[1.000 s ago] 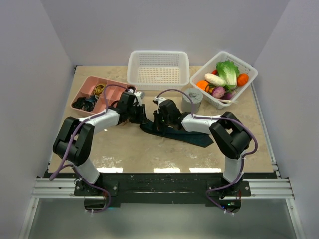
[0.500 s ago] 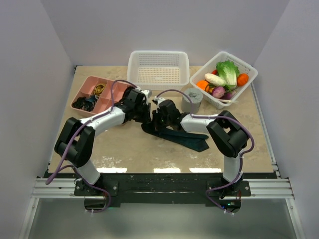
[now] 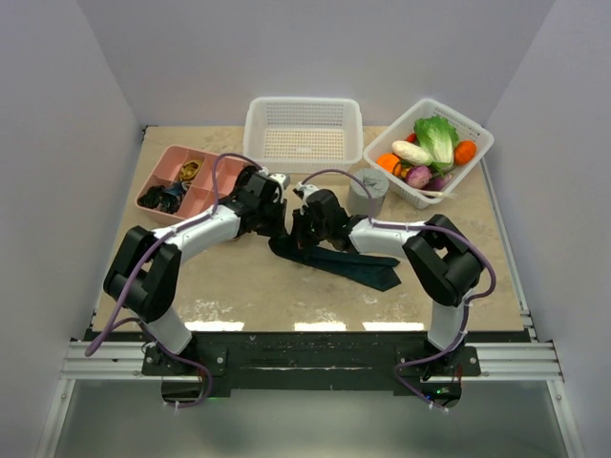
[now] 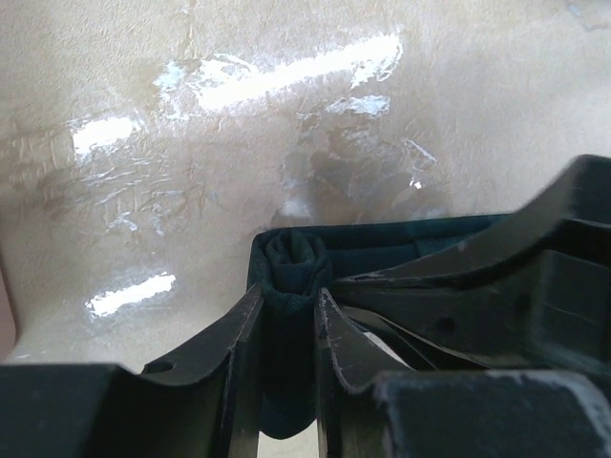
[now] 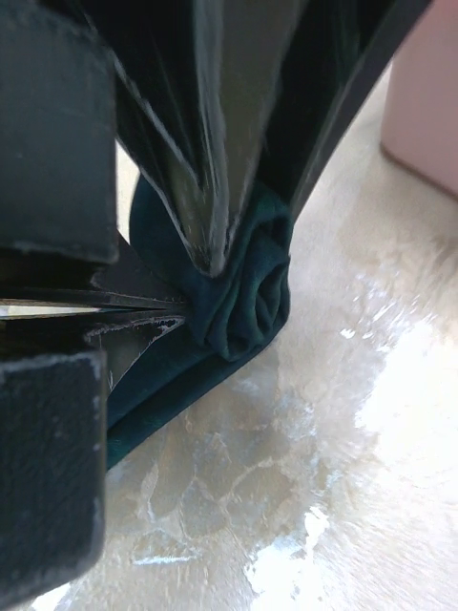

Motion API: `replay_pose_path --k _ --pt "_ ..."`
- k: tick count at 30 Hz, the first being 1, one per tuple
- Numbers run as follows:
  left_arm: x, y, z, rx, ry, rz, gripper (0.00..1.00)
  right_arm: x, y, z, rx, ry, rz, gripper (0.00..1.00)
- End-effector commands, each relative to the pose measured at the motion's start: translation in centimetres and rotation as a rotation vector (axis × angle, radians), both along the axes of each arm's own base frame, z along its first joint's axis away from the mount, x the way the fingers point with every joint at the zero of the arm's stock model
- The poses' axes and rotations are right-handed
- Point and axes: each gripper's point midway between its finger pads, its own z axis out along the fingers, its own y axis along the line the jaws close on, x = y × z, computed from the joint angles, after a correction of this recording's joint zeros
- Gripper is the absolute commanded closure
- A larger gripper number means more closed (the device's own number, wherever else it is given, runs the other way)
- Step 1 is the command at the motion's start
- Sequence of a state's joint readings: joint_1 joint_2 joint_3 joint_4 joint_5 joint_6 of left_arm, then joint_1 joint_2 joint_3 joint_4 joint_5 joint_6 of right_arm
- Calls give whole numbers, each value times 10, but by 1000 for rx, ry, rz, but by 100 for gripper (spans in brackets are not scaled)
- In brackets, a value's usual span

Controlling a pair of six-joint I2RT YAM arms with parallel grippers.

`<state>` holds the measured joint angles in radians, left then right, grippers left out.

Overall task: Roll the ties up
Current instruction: Roll the tie at the center of the board.

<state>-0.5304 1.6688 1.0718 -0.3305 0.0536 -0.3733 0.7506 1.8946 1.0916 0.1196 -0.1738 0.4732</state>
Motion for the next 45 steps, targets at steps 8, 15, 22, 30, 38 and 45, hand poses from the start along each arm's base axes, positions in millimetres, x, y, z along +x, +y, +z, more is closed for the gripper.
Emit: replay_pose_path --k 8,15,22,30,38,45 --pt "17 25 37 138 -118 58 79 16 -28 46 -15 -125 -68 100" --pt "14 41 41 256 -126 85 79 24 -49 48 -35 -132 -118 100" --pt "6 50 38 333 -134 97 79 27 -59 47 -55 -131 -135 100" --pt "4 45 27 422 -140 66 79 29 -63 44 -62 -122 -145 100" --pt "-2 31 13 537 -149 19 79 31 -70 42 -66 -113 -160 100" --pt "-8 16 4 580 -144 13 76 29 -72 38 -70 -104 -161 100"
